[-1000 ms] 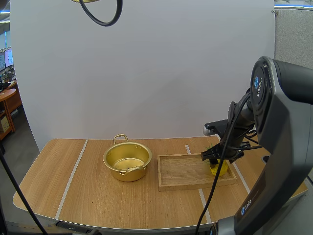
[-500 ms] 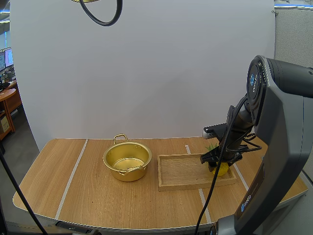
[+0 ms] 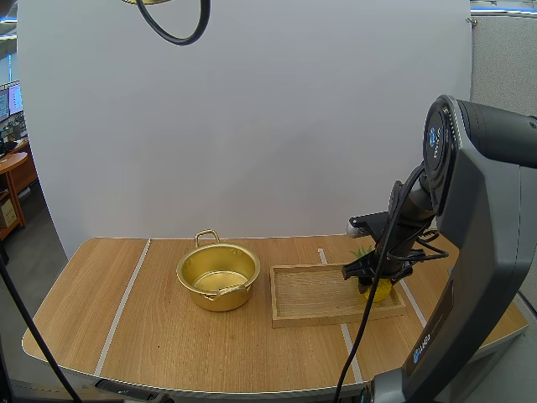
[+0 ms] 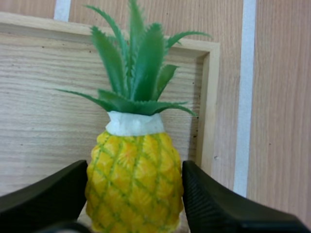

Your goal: Open the pot, put the pineapple inside, and close it

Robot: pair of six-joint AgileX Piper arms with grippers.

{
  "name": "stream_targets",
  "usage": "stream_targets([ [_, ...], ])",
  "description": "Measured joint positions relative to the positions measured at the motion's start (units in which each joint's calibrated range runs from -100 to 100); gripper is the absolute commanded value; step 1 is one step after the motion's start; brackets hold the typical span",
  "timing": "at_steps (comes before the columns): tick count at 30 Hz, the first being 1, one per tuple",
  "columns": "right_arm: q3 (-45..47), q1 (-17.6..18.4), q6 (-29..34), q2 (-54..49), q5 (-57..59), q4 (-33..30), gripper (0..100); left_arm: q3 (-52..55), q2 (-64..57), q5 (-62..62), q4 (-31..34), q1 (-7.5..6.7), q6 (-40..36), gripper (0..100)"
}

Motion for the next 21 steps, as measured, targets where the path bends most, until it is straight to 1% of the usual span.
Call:
stream_targets([
  [5, 0.0, 0.1, -2.2, -5.9, 1.5, 2.8, 0, 0.0, 0.0, 0.0, 0.0, 0.0, 0.0, 0],
  [6, -0.1, 0.5, -2.6, -8.4, 2.2, 3.3, 0, 0.0, 0.0, 0.0, 0.0, 0.0, 0.0, 0],
  [8, -0.1, 0.8, -2.8, -9.9, 2.7, 3.7, 0, 0.0, 0.0, -0.2, 0.0, 0.0, 0.0, 0],
  [11, -0.8, 2.4, -3.4, -15.2, 5.7, 4.3, 0, 0.0, 0.0, -0.1, 0.0, 0.0, 0.0, 0],
  [12, -1.2, 3.3, -3.6, -17.2, 7.2, 4.5, 0, 0.0, 0.0, -0.1, 0.0, 0.0, 0.0, 0],
  [15, -4.1, 7.9, -3.6, -24.1, 11.6, 6.0, 0, 0.0, 0.0, -0.1, 0.0, 0.0, 0.0, 0],
  [18, -6.6, 11.9, -3.6, -26.8, 15.0, 7.9, 0, 0.0, 0.0, -0.1, 0.0, 0.0, 0.0, 0],
  [21, -8.4, 15.3, -2.8, -27.0, 16.4, 8.7, 0, 0.0, 0.0, -0.1, 0.0, 0.0, 0.0, 0],
])
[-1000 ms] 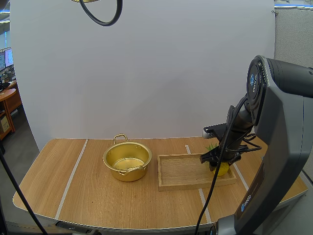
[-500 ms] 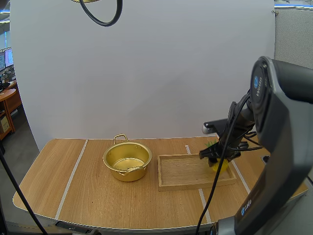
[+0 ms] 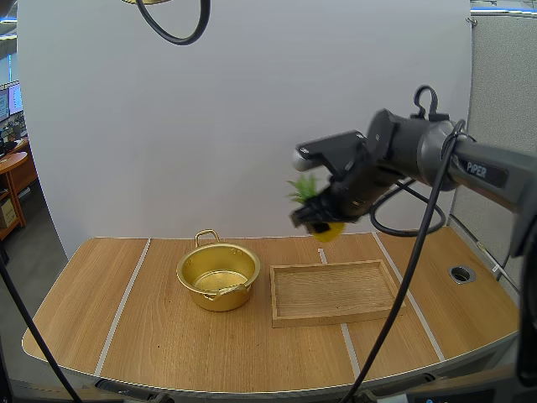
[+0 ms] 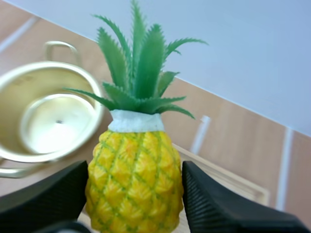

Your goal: Open the pot, put the pineapple inside, and close it

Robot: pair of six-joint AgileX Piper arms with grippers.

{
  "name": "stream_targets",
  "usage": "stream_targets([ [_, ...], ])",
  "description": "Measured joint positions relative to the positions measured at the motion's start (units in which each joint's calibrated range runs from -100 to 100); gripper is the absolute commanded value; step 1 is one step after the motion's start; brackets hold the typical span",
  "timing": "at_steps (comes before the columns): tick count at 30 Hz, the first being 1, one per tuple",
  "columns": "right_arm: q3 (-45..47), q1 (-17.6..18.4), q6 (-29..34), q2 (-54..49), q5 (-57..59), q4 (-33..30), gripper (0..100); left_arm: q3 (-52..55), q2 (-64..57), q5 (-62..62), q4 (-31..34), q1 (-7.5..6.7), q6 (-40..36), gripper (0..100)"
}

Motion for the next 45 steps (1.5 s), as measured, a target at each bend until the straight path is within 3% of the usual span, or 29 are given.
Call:
stream_targets([
  [9, -2.5, 10.0, 3.3, 4.2, 0.1, 0.3, 0, 0.0, 0.0, 0.0, 0.0, 0.0, 0.0, 0],
  [16, -3.1, 14.9, 4.3, 12.0, -5.6, 0.3, 0, 0.0, 0.0, 0.0, 0.0, 0.0, 0.0, 0],
  [29, -11.8, 15.5, 4.4, 24.6, -8.0, 0.3, 0, 0.0, 0.0, 0.0, 0.0, 0.0, 0.0, 0],
  [45, -12.9, 15.5, 4.4, 36.7, -12.7, -1.9, 0, 0.0, 0.0, 0.0, 0.0, 0.0, 0.0, 0],
])
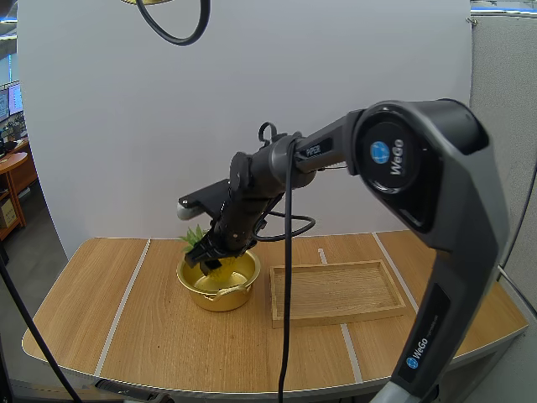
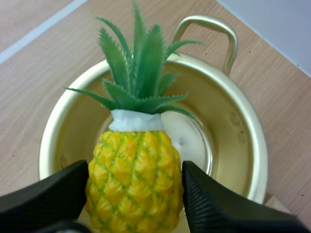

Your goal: Open the pot, put the pineapple inside, and close it

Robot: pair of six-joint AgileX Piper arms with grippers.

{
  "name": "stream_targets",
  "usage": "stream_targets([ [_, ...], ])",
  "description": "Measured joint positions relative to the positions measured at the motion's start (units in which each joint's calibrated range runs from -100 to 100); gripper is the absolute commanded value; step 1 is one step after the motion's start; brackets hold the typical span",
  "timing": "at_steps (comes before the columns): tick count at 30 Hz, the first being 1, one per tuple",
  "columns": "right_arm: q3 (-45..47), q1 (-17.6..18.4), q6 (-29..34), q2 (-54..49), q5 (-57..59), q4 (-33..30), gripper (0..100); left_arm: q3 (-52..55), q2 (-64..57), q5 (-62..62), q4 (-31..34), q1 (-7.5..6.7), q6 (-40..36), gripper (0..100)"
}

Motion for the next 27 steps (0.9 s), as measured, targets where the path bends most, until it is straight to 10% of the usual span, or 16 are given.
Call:
stream_targets([
  [27, 0.0, 0.0, 1.0, 3.4, 4.0, -2.9, 5, 0.0, 0.0, 0.0, 0.0, 0.0, 0.0, 0],
])
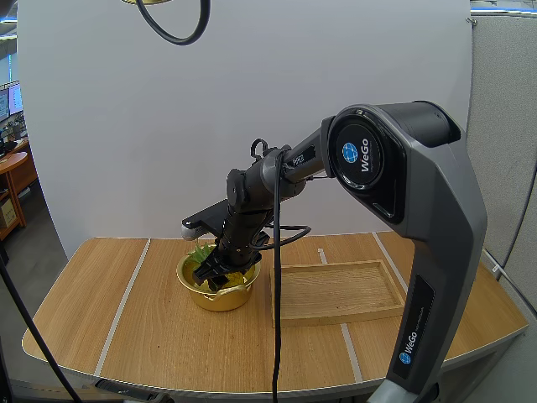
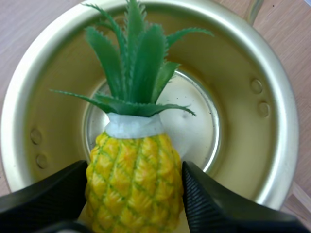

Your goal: Open the pot, put the pineapple inside, and close it

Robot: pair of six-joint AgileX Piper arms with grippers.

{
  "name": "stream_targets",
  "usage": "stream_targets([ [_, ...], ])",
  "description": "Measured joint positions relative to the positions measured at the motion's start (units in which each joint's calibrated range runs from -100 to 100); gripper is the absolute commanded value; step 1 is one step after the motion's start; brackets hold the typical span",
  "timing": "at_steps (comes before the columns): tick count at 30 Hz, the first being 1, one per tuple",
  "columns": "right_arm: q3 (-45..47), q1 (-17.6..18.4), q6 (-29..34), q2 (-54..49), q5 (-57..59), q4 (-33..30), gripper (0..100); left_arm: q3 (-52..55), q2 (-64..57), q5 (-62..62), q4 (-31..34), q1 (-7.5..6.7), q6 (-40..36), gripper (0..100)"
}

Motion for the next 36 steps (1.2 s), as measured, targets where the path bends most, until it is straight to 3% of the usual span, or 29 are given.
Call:
stream_targets([
  [1, 0.0, 0.0, 0.0, 0.0, 0.2, 0.0, 16, 0.0, 0.0, 0.0, 0.0, 0.0, 0.0, 0],
  [3, 0.0, 0.0, 0.0, 0.0, 0.2, 0.0, 53, 0.0, 0.0, 0.0, 0.0, 0.0, 0.0, 0],
  [5, 0.0, 0.0, 0.0, 0.0, 0.2, 0.0, 100, 0.0, 0.0, 0.0, 0.0, 0.0, 0.0, 0],
  [16, 0.0, 0.0, 2.1, -3.8, 1.2, -2.1, 100, 0.0, 0.0, 0.0, 0.0, 0.0, 0.0, 0],
  [36, 0.0, 0.0, 5.2, -43.7, 23.8, -0.4, 100, 0.0, 0.0, 0.0, 0.0, 0.0, 0.0, 0],
])
